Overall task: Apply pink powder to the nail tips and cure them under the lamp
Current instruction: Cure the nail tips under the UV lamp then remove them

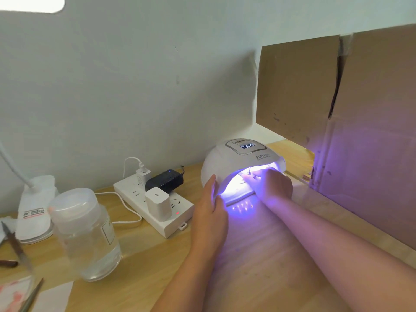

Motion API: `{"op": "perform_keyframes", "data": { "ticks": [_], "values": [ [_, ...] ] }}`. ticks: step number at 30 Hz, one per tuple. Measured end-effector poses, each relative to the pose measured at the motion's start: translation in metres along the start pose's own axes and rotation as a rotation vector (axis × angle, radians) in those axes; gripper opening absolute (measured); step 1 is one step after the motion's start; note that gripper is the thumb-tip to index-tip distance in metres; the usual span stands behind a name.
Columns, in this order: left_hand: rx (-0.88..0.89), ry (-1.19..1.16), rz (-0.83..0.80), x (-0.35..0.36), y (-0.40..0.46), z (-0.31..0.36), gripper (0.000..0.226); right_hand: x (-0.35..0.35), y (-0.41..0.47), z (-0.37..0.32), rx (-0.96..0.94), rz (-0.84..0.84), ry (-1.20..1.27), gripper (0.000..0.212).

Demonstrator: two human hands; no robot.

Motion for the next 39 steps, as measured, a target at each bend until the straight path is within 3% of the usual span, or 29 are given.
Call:
{"op": "perform_keyframes", "data": {
  "ticks": [5,9,12,14,17,21,28,34,39],
  "values": [
    [-0.002,-0.008,0.000,0.000,-0.002,0.000,0.047,0.000,-0.006,-0.004,-0.019,-0.042,-0.092,0.050],
    [0.002,-0.004,0.007,0.001,-0.001,0.000,0.048,-0.012,-0.029,0.006,-0.124,0.136,0.019,0.039],
    [0.023,0.005,0.025,0.001,-0.001,0.000,0.050,-0.035,-0.044,0.009,-0.246,0.295,0.148,0.047],
    [0.029,0.016,0.031,0.001,0.000,-0.001,0.051,-0.054,-0.041,0.009,-0.331,0.383,0.214,0.037],
    [0.020,0.020,0.035,0.001,0.001,-0.002,0.052,-0.069,-0.015,0.000,-0.317,0.279,0.318,0.024],
    [0.025,0.015,0.036,-0.001,0.002,-0.002,0.054,-0.070,0.020,-0.021,-0.283,-0.051,0.167,0.043],
    [0.039,0.044,0.031,-0.002,0.003,-0.005,0.058,-0.074,0.041,-0.034,-0.183,-0.276,-0.061,0.043],
    [-0.016,-0.021,0.025,-0.001,0.005,-0.009,0.053,-0.075,0.042,-0.040,-0.112,-0.300,-0.056,0.043],
    [-0.026,-0.053,0.041,-0.001,0.005,-0.011,0.049,-0.069,0.022,-0.036,-0.067,-0.090,0.093,0.044]
  ]
}}
Point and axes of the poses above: each hand's wrist, its own y-axis towards the middle knuckle, its own x-axis out of the palm, z = x × y, the point moved 1 cm from there along y, towards the middle knuckle, and after that the axes turned 4 degrees about -x, right-handed, at the moved point
